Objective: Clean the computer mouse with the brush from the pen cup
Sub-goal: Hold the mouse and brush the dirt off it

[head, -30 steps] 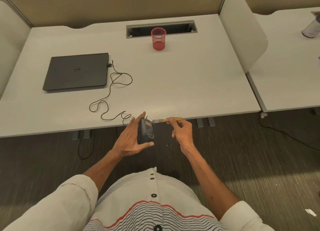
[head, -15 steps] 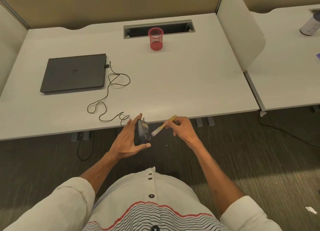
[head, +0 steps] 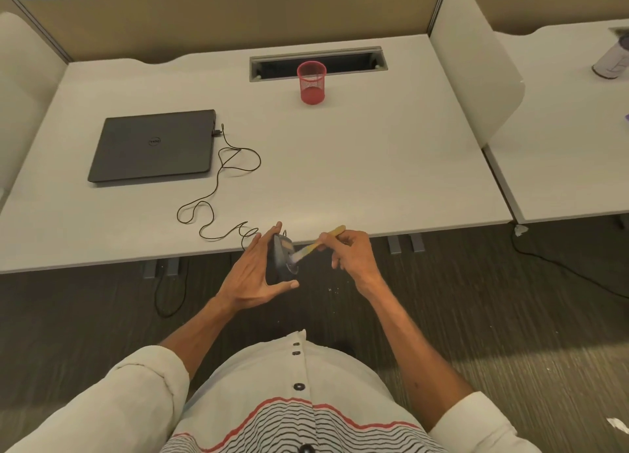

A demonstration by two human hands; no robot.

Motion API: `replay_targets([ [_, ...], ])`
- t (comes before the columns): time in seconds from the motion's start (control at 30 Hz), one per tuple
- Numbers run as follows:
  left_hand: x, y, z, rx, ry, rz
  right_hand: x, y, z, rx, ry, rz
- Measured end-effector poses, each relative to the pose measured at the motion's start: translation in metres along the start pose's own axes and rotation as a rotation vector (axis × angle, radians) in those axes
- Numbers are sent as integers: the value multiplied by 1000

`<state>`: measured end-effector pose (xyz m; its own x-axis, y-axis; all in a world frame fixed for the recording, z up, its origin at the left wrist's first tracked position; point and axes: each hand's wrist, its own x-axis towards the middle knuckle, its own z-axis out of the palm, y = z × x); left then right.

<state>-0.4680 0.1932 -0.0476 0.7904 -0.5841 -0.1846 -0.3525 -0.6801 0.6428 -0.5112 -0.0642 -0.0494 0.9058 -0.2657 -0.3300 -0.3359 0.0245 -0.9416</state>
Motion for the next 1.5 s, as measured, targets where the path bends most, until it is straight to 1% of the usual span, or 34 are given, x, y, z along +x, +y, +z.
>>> replay_targets([
  [0.1, 0, 0, 3, 8, -11, -20, 1, -4, 9, -6, 129, -3],
  [0.13, -1, 0, 4, 11, -14, -24, 1, -6, 12, 10, 146, 2],
  [0.3, -2, 0, 7, 19, -14, -8, -4, -10, 27, 86, 142, 46],
  [0.37, -4, 0, 6, 38, -10, 3, -5, -10, 31, 59, 158, 85],
  [0.5, -8, -2, 5, 59, -8, 24, -5, -7, 30, -52, 242, 158],
  [0.6, -11, -4, 7, 83, -3, 35, -6, -5, 27, -74, 285, 174],
  [0.67, -12, -5, 9, 84, -9, 26, -8, -5, 27, 30, 277, 173],
  [0.73, -14, -5, 10, 88, -17, 22, -9, -7, 27, 168, 221, 182],
  [0.77, -14, -5, 11, 94, -14, 29, -10, -7, 28, 199, 191, 189],
  [0.87, -15, -3, 11, 95, 20, 67, -12, -3, 34, 169, 161, 212],
  [1.1, -15, -3, 7, 102, 19, 69, -18, 13, 32, 75, 302, 377],
  [1.2, -16, -4, 7, 108, 27, 66, -19, 15, 31, 130, 336, 371],
  [1.23, -16, -3, 6, 110, 27, 64, -19, 13, 31, 180, 332, 349],
  [1.3, -16, -2, 6, 105, 18, 59, -18, 8, 33, 278, 263, 315],
  [1.37, -15, -1, 6, 96, 26, 67, -18, 6, 38, 292, 177, 315],
  [1.4, -14, -1, 5, 86, 33, 71, -19, 6, 39, 271, 164, 326],
  [1.5, -11, 0, 2, 61, 36, 74, -21, 12, 40, 190, 254, 396],
])
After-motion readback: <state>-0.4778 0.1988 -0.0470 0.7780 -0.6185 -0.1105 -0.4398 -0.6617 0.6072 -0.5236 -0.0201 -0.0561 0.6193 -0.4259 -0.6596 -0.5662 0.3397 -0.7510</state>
